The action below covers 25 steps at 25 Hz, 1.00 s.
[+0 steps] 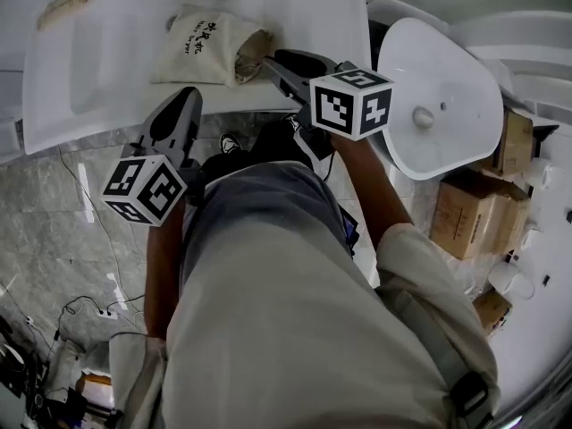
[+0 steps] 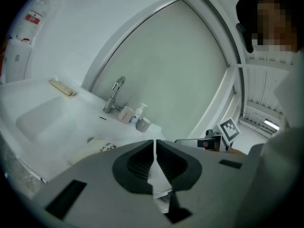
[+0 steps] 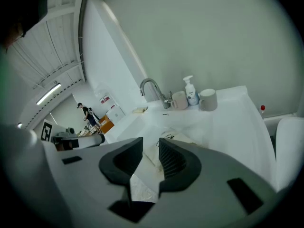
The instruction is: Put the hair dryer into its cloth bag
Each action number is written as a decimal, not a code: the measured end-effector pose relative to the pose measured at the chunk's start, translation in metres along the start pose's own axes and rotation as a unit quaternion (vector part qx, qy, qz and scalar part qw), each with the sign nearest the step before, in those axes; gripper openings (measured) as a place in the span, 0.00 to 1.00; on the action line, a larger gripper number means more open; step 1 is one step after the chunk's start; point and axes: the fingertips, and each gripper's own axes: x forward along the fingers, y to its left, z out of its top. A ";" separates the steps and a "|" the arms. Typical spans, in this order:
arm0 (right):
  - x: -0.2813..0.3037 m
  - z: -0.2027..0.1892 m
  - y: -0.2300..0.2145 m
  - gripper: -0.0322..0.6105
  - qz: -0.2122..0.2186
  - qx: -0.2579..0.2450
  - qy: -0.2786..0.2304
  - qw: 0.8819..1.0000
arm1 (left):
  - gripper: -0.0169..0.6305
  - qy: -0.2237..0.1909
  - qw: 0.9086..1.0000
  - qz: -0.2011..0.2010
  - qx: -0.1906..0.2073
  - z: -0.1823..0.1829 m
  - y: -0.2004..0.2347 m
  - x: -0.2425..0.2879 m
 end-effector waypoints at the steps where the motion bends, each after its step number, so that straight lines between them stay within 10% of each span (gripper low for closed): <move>1: -0.004 0.002 0.002 0.22 -0.001 -0.002 -0.004 1.000 | 0.06 -0.005 1.000 0.001 0.001 0.003 -0.001 -0.002; 25: -0.102 0.075 0.032 0.12 -0.022 -0.092 -0.122 0.988 | 0.04 -0.069 0.995 0.015 0.073 0.062 -0.035 -0.020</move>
